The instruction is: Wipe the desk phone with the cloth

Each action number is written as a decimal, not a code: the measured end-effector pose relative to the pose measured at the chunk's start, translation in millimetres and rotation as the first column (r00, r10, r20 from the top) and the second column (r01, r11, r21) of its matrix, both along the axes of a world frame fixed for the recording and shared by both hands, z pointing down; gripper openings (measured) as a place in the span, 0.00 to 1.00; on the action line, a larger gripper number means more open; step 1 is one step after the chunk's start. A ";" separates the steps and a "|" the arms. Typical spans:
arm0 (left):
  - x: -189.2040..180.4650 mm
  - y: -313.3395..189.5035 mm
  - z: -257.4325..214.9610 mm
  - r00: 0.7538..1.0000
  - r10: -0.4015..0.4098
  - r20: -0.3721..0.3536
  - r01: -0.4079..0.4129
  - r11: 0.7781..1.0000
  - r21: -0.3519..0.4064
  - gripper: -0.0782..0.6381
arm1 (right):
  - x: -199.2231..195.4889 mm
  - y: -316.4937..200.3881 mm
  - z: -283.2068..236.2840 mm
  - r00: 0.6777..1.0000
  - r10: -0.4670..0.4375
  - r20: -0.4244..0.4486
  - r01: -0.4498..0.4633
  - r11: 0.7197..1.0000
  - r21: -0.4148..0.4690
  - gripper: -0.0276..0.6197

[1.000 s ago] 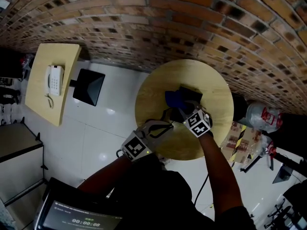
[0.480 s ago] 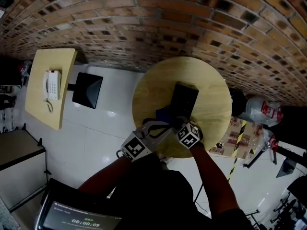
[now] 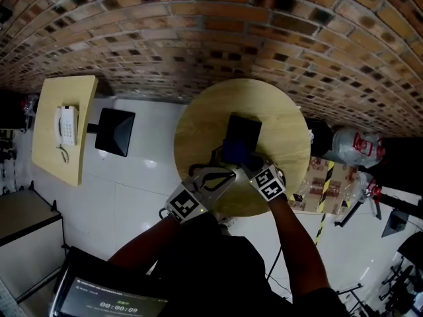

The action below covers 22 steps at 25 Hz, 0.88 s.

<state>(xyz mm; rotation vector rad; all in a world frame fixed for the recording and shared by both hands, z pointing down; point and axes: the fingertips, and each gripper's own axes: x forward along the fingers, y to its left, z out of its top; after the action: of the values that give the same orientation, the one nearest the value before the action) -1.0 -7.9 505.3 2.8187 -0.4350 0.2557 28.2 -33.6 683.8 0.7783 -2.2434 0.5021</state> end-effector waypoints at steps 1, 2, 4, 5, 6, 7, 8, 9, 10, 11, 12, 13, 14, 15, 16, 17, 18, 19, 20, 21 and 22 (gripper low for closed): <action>2.4 1.1 -0.4 1.000 0.005 0.001 -0.005 1.000 0.001 0.10 | 12.3 -4.3 -2.4 0.999 0.034 -0.001 -0.034 0.999 0.007 0.18; 4.6 2.3 -0.6 1.000 0.009 0.001 -0.009 1.000 -0.001 0.10 | 26.3 -8.2 -3.3 0.998 0.067 -0.007 -0.067 0.998 0.012 0.18; 9.3 5.0 -0.5 1.000 0.020 0.002 -0.020 1.000 -0.004 0.10 | 57.4 -14.9 -1.2 0.991 0.133 -0.028 -0.132 0.991 0.017 0.18; 11.4 6.1 -0.4 1.000 0.025 0.001 -0.025 1.000 -0.005 0.10 | 73.7 -17.7 1.2 0.986 0.165 -0.039 -0.165 0.986 0.017 0.18; 13.1 7.1 0.0 1.000 0.030 0.001 -0.030 1.000 -0.006 0.10 | 90.2 -20.3 4.5 0.979 0.197 -0.051 -0.196 0.980 0.015 0.18; 14.3 8.0 0.8 0.999 0.034 0.003 -0.034 0.999 -0.006 0.10 | 106.8 -22.1 8.9 0.972 0.226 -0.064 -0.226 0.974 0.011 0.18; 15.0 9.0 2.1 0.999 0.039 0.006 -0.039 0.999 -0.008 0.10 | 122.8 -23.1 14.6 0.964 0.254 -0.078 -0.255 0.967 0.002 0.18; 15.2 9.7 3.4 0.999 0.042 0.010 -0.042 0.999 -0.010 0.10 | 137.6 -23.1 21.5 0.956 0.280 -0.092 -0.282 0.959 -0.012 0.18; 15.0 10.2 4.6 0.999 0.044 0.014 -0.043 0.999 -0.012 0.10 | 150.9 -22.2 29.2 0.947 0.304 -0.107 -0.309 0.951 -0.031 0.18; 14.5 10.3 5.5 0.999 0.044 0.016 -0.044 0.999 -0.015 0.10 | 162.7 -20.4 37.3 0.937 0.327 -0.121 -0.335 0.941 -0.052 0.18; 14.0 10.1 6.3 0.999 0.045 0.018 -0.044 0.999 -0.017 0.10 | 172.4 -18.3 45.3 0.929 0.345 -0.134 -0.356 0.932 -0.072 0.18; 13.3 9.6 7.1 0.999 0.045 0.018 -0.044 0.999 -0.019 0.10 | 179.9 -15.9 52.9 0.922 0.359 -0.143 -0.373 0.923 -0.090 0.18; 12.5 8.8 8.2 0.999 0.044 0.019 -0.044 0.999 -0.021 0.10 | 185.4 -13.7 59.9 0.917 0.369 -0.149 -0.386 0.916 -0.107 0.18; 11.6 7.6 9.6 0.999 0.044 0.021 -0.044 0.999 -0.022 0.10 | 189.2 -11.8 66.1 0.913 0.380 -0.151 -0.399 0.909 -0.122 0.18; 10.5 6.2 11.4 0.999 0.044 0.024 -0.043 0.999 -0.023 0.10 | 191.9 -10.4 71.0 0.907 0.394 -0.148 -0.413 0.901 -0.135 0.18; 9.1 4.9 13.1 0.999 0.043 0.027 -0.042 0.999 -0.025 0.10 | 193.5 -9.8 74.1 0.900 0.412 -0.139 -0.430 0.891 -0.146 0.18; 7.7 3.6 14.6 0.999 0.042 0.030 -0.041 0.999 -0.026 0.10 | 194.3 -10.0 75.9 0.893 0.433 -0.124 -0.448 0.880 -0.155 0.18; 6.4 2.1 15.7 0.999 0.040 0.032 -0.039 0.999 -0.027 0.10 | 194.7 -10.8 76.7 0.886 0.451 -0.108 -0.463 0.871 -0.164 0.18; 5.4 0.6 16.6 0.999 0.038 0.034 -0.037 0.999 -0.032 0.10 | 194.9 -12.1 76.9 0.881 0.465 -0.093 -0.474 0.864 -0.170 0.18; 5.0 -0.7 17.2 0.999 0.035 0.035 -0.034 0.999 -0.038 0.10 | 195.3 -13.2 77.1 0.876 0.475 -0.079 -0.481 0.859 -0.176 0.19; 5.0 -1.6 17.7 0.999 0.034 0.035 -0.032 0.999 -0.043 0.10 | 196.2 -13.9 77.7 0.873 0.482 -0.068 -0.486 0.855 -0.181 0.20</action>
<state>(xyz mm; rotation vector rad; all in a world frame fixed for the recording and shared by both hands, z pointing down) 3.9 -9.5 522.9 2.7861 -0.3862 0.3189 224.4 -47.5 761.5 1.2456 -1.9290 0.9307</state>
